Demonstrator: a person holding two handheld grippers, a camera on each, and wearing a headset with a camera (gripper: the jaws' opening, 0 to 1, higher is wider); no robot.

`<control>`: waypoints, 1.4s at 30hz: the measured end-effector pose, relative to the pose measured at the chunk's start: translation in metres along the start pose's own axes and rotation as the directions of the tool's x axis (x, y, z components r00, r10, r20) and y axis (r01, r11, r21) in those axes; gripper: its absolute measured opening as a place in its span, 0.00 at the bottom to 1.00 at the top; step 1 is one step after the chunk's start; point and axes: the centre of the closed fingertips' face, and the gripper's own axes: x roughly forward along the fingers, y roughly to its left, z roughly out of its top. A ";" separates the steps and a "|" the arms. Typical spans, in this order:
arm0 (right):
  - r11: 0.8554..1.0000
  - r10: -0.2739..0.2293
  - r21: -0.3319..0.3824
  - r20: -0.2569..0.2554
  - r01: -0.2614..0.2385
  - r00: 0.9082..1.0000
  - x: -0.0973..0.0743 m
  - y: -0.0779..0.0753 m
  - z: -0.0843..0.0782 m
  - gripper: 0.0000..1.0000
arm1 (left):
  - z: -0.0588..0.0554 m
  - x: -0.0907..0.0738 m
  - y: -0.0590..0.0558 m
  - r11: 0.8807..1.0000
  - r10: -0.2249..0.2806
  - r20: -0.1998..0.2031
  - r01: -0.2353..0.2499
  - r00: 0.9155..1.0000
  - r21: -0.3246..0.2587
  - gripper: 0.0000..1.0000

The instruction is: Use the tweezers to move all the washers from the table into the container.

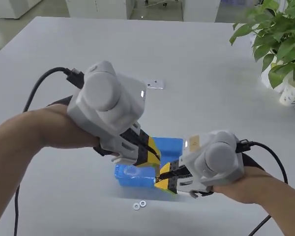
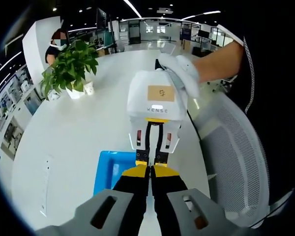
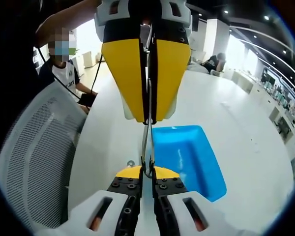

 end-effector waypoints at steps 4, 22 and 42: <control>1.000 -0.006 0.001 0.005 0.006 1.000 -0.001 -0.008 0.001 0.08 | 0.001 -0.001 0.007 1.000 0.010 0.000 -0.010 1.000 0.005 0.05; 0.999 -0.030 0.014 0.008 0.030 1.000 0.011 -0.036 -0.009 0.09 | -0.011 0.007 0.034 1.000 0.019 -0.011 -0.019 1.000 -0.006 0.05; 1.000 0.011 0.030 -0.031 -0.010 0.999 0.035 -0.048 -0.032 0.09 | -0.035 0.030 0.051 0.999 0.009 -0.016 -0.010 1.000 -0.043 0.05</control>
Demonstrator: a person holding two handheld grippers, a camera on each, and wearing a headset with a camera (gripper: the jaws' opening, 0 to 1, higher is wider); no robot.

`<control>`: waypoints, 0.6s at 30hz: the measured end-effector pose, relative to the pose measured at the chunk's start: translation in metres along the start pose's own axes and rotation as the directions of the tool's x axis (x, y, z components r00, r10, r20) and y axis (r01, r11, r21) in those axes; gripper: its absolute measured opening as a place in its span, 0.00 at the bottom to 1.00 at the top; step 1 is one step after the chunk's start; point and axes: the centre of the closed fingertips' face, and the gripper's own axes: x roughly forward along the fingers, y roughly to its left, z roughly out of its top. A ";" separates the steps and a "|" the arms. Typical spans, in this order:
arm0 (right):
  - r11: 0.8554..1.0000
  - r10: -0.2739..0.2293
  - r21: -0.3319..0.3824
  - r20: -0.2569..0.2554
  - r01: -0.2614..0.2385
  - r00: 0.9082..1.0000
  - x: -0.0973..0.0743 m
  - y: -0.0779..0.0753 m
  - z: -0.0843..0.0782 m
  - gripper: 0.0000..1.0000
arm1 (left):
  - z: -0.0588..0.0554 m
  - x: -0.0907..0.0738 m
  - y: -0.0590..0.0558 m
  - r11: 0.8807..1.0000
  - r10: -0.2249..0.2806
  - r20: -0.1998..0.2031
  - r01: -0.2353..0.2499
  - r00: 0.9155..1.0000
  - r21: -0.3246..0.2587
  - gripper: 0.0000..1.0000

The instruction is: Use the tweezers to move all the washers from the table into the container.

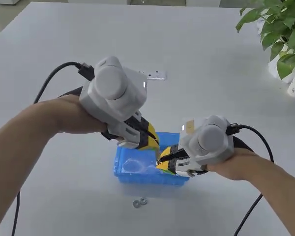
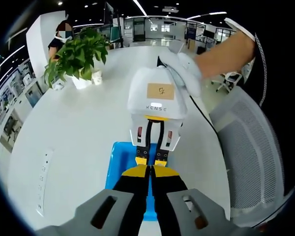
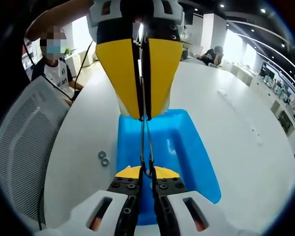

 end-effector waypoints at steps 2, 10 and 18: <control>1.000 0.008 -0.001 -0.006 -0.008 1.000 0.002 0.000 -0.002 0.09 | -0.002 0.002 0.001 1.000 -0.003 -0.001 0.003 1.000 -0.004 0.05; 1.000 0.025 0.001 -0.025 -0.025 0.999 0.009 -0.001 -0.008 0.09 | -0.008 0.009 0.003 1.000 -0.007 0.001 0.007 1.000 -0.019 0.05; 0.999 0.035 -0.001 -0.045 -0.035 0.998 0.014 -0.003 -0.014 0.09 | -0.013 0.013 0.005 0.999 -0.006 0.001 0.006 1.000 -0.033 0.05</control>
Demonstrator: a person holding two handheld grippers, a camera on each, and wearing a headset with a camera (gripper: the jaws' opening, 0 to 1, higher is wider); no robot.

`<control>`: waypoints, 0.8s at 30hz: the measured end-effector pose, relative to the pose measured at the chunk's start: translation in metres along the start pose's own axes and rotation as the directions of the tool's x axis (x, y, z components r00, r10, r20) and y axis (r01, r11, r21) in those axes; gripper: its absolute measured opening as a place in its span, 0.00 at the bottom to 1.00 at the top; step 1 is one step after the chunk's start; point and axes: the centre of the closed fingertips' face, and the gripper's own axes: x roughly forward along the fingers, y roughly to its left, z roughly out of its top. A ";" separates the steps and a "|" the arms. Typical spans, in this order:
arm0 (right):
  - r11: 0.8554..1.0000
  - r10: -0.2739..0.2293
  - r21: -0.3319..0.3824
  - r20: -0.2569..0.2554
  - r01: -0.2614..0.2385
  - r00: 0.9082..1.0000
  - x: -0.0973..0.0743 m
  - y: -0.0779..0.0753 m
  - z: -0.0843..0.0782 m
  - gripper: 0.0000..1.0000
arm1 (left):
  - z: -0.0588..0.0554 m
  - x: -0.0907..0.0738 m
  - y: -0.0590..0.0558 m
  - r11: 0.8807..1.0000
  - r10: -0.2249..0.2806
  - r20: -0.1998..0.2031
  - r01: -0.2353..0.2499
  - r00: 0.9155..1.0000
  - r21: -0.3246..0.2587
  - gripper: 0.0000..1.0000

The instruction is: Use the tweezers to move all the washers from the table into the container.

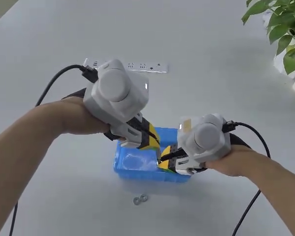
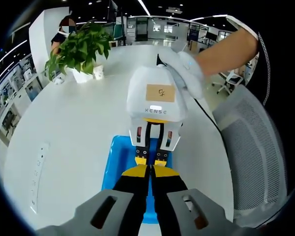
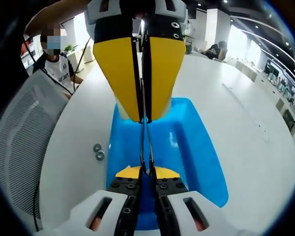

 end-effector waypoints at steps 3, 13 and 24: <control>1.000 0.002 -0.001 -0.007 -0.002 1.000 0.000 0.001 -0.001 0.09 | -0.001 0.001 0.000 1.000 0.001 0.000 -0.001 1.000 -0.002 0.05; 1.000 0.000 -0.012 -0.013 0.000 1.000 0.000 0.000 -0.002 0.10 | 0.001 0.003 -0.001 1.000 0.000 0.007 0.000 1.000 0.000 0.06; 1.000 -0.021 -0.014 0.010 0.021 1.000 -0.006 -0.003 0.004 0.11 | 0.009 -0.003 0.001 1.000 0.018 0.026 -0.018 0.999 0.004 0.05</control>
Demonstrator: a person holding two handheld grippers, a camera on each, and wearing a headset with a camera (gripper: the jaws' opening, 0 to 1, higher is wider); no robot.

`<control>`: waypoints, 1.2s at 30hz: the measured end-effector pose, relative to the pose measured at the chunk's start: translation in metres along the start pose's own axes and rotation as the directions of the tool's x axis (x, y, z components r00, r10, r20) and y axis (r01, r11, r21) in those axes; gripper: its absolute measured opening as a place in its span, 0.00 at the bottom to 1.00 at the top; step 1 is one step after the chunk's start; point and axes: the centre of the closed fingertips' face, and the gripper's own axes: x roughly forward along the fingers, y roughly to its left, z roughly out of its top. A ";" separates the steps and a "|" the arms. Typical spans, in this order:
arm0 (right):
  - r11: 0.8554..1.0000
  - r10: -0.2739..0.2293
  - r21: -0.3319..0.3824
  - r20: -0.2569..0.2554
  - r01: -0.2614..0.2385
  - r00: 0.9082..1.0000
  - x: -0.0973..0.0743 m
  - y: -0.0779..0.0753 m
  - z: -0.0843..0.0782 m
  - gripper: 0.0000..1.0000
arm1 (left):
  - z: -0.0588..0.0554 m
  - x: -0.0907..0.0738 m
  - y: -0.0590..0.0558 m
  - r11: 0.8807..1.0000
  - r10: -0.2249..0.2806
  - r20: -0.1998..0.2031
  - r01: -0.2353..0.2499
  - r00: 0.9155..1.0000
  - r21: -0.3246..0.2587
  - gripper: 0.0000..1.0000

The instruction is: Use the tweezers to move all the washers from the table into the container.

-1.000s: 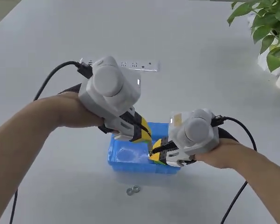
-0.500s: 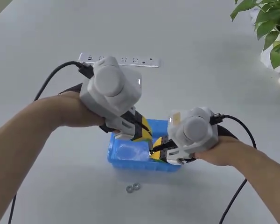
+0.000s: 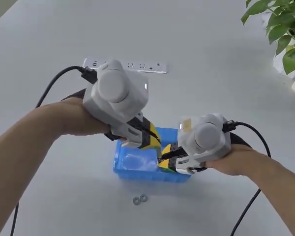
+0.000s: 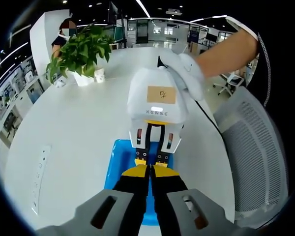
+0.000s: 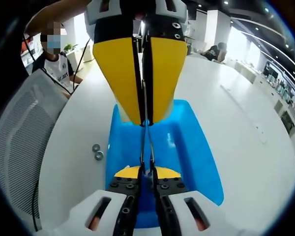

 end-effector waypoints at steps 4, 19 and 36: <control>1.000 -0.006 -0.003 0.009 0.006 1.000 -0.003 0.001 0.003 0.11 | 0.002 -0.003 -0.001 1.000 0.003 0.002 -0.003 1.000 0.002 0.05; 0.999 -0.048 -0.014 0.063 0.049 0.997 -0.019 0.003 0.022 0.13 | 0.014 -0.019 -0.008 0.999 0.019 0.008 -0.019 1.000 0.032 0.05; 0.997 -0.072 -0.033 0.095 0.075 0.993 -0.032 0.013 0.040 0.11 | 0.025 -0.036 -0.023 0.997 0.035 0.000 -0.035 0.999 0.064 0.05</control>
